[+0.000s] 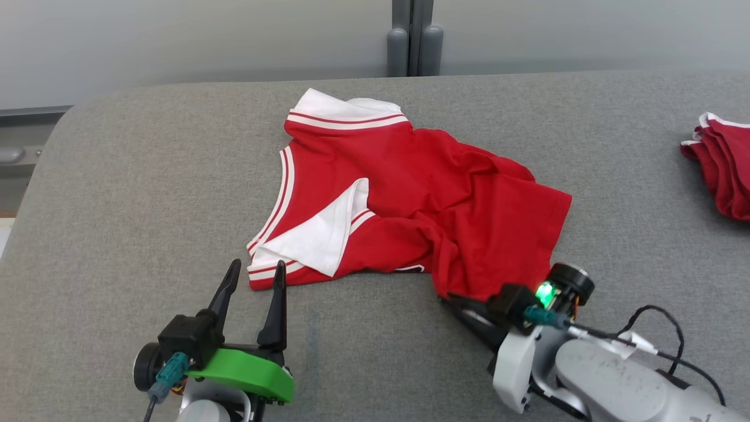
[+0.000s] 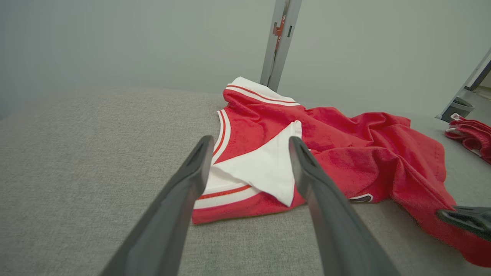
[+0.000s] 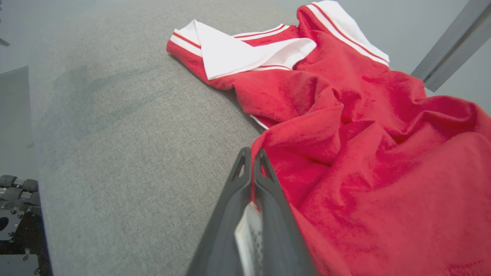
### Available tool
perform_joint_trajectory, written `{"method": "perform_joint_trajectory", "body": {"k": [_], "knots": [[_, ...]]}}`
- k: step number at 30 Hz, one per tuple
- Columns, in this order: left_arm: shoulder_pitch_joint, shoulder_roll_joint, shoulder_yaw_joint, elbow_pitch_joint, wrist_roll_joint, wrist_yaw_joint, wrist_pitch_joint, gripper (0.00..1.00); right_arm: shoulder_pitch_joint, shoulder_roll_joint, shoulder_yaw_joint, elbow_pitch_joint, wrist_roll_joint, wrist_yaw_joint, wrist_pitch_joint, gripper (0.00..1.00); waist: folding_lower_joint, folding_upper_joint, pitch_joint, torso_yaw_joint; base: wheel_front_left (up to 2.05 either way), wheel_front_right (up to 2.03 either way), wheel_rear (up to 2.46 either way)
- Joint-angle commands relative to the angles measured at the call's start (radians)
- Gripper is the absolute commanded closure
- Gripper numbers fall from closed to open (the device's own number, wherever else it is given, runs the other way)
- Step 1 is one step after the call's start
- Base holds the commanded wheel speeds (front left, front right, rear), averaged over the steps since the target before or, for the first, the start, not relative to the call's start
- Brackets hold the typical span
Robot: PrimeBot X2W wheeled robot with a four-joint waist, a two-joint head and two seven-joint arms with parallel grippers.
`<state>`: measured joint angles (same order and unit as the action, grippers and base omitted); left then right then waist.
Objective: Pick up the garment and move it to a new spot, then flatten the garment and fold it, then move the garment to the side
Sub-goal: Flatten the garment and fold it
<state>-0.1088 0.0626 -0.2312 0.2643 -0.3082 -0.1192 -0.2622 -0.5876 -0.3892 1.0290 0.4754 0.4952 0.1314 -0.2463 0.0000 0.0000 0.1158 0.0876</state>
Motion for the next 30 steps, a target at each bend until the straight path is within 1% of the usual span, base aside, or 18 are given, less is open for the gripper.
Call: {"method": "perform_joint_trajectory", "body": {"k": [1, 6, 8, 9, 10, 11, 14, 18, 21, 25, 27, 30], "knots": [[0.004, 0.000, 0.003, -0.002, 0.002, -0.002, -0.003, 0.00, 0.022, 0.014, 0.032, -0.011, -0.023, -0.002, 0.010, 1.00, 0.0000, 0.0000, 0.000, -0.012, 0.00, 0.00, 0.00], [-0.009, -0.001, 0.003, -0.002, 0.004, -0.003, -0.003, 0.00, 0.022, 0.063, 0.147, 0.007, -0.086, -0.002, 0.036, 1.00, 0.0000, 0.0000, 0.006, -0.023, 0.00, 0.00, 0.00], [-0.012, -0.002, 0.003, -0.002, 0.004, -0.003, -0.003, 0.00, 0.018, 0.083, 0.170, 0.026, -0.104, -0.002, 0.039, 1.00, 0.0000, 0.0000, 0.007, -0.024, 0.00, 0.00, 0.00], [-0.013, -0.002, 0.004, -0.001, 0.005, -0.003, -0.003, 0.00, 0.019, 0.093, 0.174, 0.036, -0.111, -0.002, 0.035, 0.84, 0.0000, 0.0000, 0.007, -0.025, 0.00, 0.00, 0.00], [-0.014, -0.002, 0.005, 0.000, 0.005, -0.003, -0.003, 0.00, 0.022, 0.101, 0.173, 0.041, -0.108, -0.002, 0.031, 0.61, 0.0000, 0.0000, 0.007, -0.026, 0.00, 0.00, 0.00], [-0.014, -0.002, 0.006, 0.001, 0.005, -0.003, -0.003, 0.00, 0.024, 0.107, 0.161, 0.044, -0.100, -0.002, 0.021, 0.00, 0.0000, 0.0000, 0.007, -0.027, 0.00, 0.00, 0.00], [-0.008, -0.003, 0.006, 0.008, 0.004, -0.004, -0.003, 0.00, 0.025, 0.106, 0.117, 0.049, -0.102, -0.002, 0.005, 0.00, 0.0000, 0.0000, 0.004, -0.030, 0.00, 0.00, 0.00], [-0.003, -0.004, -0.006, 0.026, 0.003, -0.005, -0.003, 0.00, 0.048, 0.102, -0.008, 0.032, -0.104, -0.002, -0.012, 0.00, 0.0000, 0.0000, -0.002, -0.036, 0.00, 0.00, 0.00], [-0.013, -0.005, -0.024, 0.057, -0.001, -0.007, -0.003, 0.00, 0.076, 0.104, -0.152, 0.001, -0.121, -0.002, -0.019, 0.00, 0.0000, 0.0000, -0.003, -0.044, 0.00, 0.00, 0.00], [-0.051, -0.002, -0.052, 0.125, 0.001, -0.010, -0.002, 0.00, 0.128, 0.114, -0.338, -0.061, -0.177, -0.002, -0.019, 0.00, 0.0000, 0.0000, 0.008, -0.059, 0.00, 0.00, 0.00], [-0.073, -0.002, -0.061, 0.168, -0.011, -0.011, 0.002, 0.00, 0.154, 0.120, -0.420, -0.095, -0.214, -0.002, -0.019, 0.00, 0.0000, 0.0000, 0.016, -0.068, 0.00, 0.00, 0.00], [-0.120, -0.004, -0.068, 0.237, -0.039, -0.012, 0.010, 0.00, 0.189, 0.136, -0.515, -0.143, -0.264, -0.002, -0.019, 0.00, 0.0000, 0.0000, 0.033, -0.083, 0.00, 0.00, 0.00]]}}
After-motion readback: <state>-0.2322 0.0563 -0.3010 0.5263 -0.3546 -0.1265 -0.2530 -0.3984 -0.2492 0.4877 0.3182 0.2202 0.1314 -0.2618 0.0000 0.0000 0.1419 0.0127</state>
